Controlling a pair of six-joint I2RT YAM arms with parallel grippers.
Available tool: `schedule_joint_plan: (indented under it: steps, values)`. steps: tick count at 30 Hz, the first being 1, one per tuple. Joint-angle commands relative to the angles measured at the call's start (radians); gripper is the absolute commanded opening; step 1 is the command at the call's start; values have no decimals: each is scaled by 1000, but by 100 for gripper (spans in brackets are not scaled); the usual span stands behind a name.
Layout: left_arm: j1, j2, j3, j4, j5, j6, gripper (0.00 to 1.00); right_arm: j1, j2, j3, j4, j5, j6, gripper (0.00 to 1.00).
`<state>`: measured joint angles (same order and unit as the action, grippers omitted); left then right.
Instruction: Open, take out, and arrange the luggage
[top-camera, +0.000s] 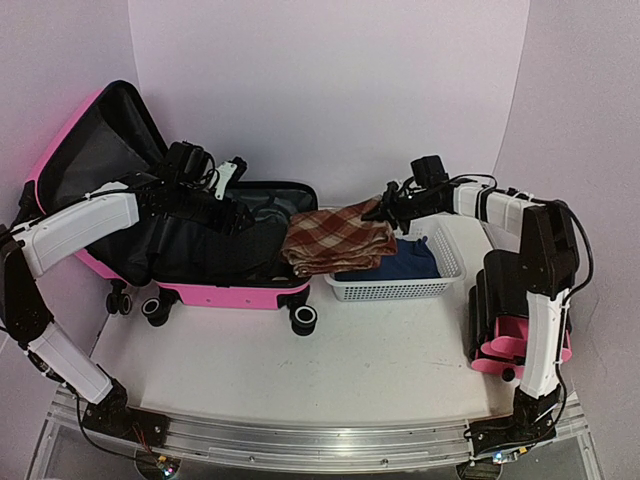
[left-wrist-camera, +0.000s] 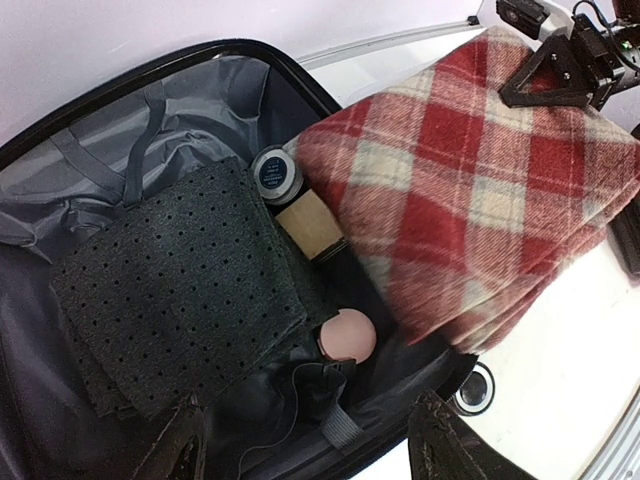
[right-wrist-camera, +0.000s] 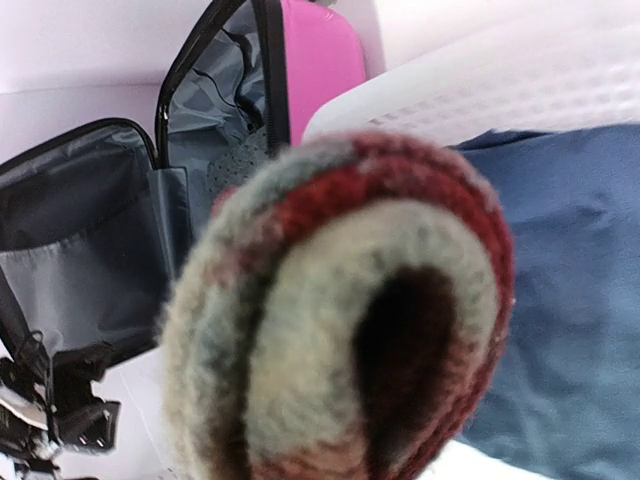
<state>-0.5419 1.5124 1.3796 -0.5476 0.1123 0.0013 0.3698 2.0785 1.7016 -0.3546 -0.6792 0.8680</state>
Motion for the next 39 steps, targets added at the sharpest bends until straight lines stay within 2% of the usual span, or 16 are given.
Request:
schedule_joint_plan:
  steps: [1,8,16,34,35,36,38,39]
  values:
    - [5,-12,40,41,24,-22,69,-52,14,75,-109,-84,-205,0]
    - [5,-4,46,39,36,-34,69,-120,72,129,-235,-105,-375,0]
    - [5,9,64,38,54,-44,69,-169,106,124,-250,-57,-466,0]
    - [5,19,88,28,74,-46,69,-187,131,134,-252,93,-640,0]
    - [5,17,88,28,74,-44,69,-186,128,135,-259,107,-640,1]
    - [5,17,88,27,75,-43,69,-187,126,139,-277,128,-647,9]
    - [5,17,87,24,77,-44,69,-186,115,155,-334,185,-672,33]
    - [5,17,87,24,79,-44,69,-186,112,171,-373,227,-690,40]
